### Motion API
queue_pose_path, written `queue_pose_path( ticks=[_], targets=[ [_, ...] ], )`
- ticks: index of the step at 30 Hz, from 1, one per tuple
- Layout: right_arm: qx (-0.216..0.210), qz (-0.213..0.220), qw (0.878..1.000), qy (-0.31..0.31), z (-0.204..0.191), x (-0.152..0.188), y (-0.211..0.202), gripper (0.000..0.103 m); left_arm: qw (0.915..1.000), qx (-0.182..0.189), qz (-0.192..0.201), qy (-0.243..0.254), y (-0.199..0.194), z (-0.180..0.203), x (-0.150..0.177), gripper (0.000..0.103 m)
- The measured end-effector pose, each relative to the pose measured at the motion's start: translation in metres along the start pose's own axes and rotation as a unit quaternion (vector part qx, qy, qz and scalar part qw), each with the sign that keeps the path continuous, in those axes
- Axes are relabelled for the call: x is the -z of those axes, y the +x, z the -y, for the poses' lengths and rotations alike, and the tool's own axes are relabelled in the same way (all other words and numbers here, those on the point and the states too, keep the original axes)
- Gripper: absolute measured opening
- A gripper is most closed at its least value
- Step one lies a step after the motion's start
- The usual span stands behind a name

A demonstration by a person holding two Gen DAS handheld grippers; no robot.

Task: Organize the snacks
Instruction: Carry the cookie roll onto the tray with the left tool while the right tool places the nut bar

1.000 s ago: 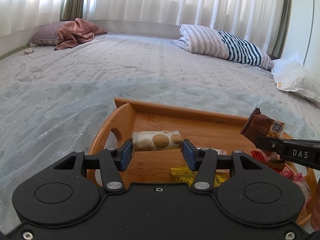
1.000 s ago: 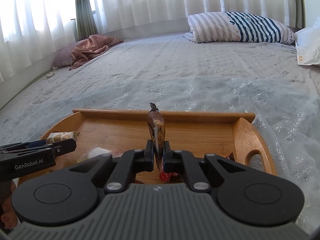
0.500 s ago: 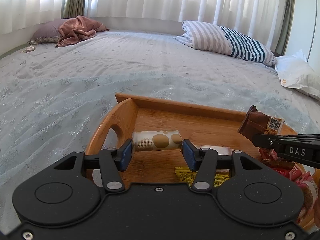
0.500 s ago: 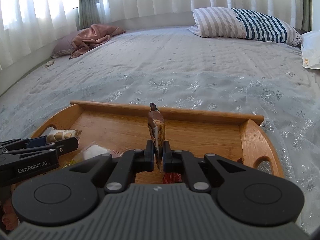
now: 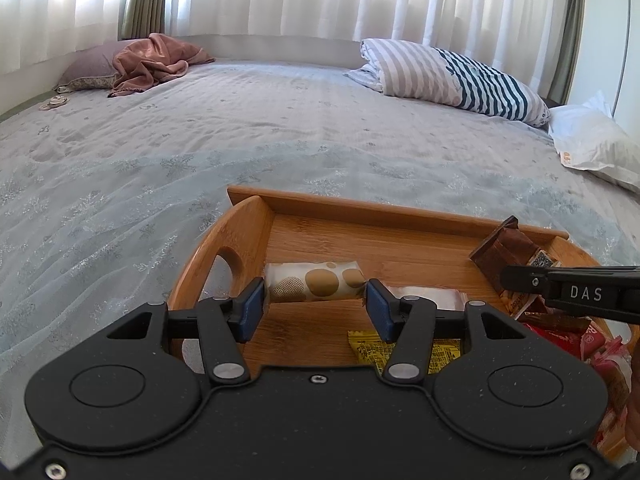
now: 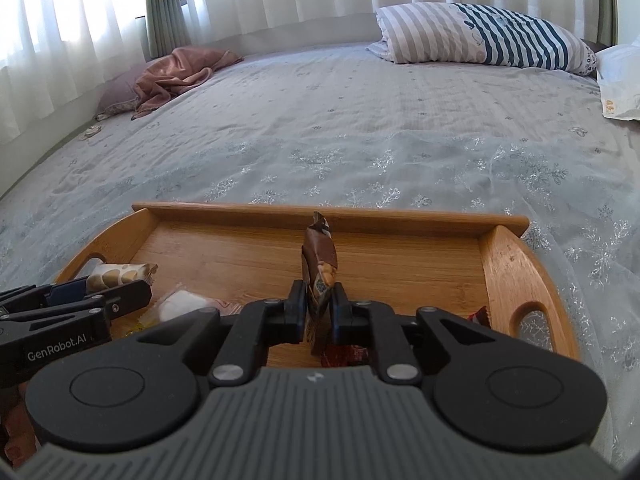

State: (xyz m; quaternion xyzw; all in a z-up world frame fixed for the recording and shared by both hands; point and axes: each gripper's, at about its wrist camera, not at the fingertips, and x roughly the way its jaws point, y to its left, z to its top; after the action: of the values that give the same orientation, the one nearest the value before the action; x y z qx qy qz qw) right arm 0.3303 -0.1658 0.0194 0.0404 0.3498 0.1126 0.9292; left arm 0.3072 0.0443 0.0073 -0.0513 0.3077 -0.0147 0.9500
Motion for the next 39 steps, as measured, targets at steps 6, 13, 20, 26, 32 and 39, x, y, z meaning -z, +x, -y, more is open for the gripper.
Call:
queue_pose_path(
  ticks=[6, 13, 20, 26, 32, 39],
  targets=[
    [-0.002, 0.008, 1.0, 0.007, 0.005, -0.002, -0.005, 0.039, 1.0, 0.001, 0.0, 0.001, 0.0, 0.0, 0.0, 0.053],
    [0.017, 0.02, 0.999, 0.018, 0.011, -0.004, -0.012, 0.005, 1.0, 0.003, -0.005, 0.003, 0.001, 0.001, 0.0, 0.053],
    [0.009, 0.006, 1.0, 0.027, 0.011, -0.002, -0.006, 0.004, 1.0, 0.003, -0.006, 0.001, 0.001, 0.0, 0.0, 0.053],
    [0.004, -0.007, 1.0, 0.023, 0.004, 0.0, 0.001, 0.004, 0.9999, 0.004, -0.008, 0.005, 0.002, -0.001, 0.0, 0.054],
    [0.001, -0.008, 1.0, 0.025, 0.004, 0.0, 0.0, 0.006, 0.9999, 0.007, -0.009, 0.011, 0.001, 0.0, 0.001, 0.065],
    [0.0, -0.006, 0.999, 0.031, 0.007, 0.001, -0.004, 0.008, 0.9999, 0.003, -0.006, 0.012, -0.004, 0.001, 0.001, 0.078]
  ],
)
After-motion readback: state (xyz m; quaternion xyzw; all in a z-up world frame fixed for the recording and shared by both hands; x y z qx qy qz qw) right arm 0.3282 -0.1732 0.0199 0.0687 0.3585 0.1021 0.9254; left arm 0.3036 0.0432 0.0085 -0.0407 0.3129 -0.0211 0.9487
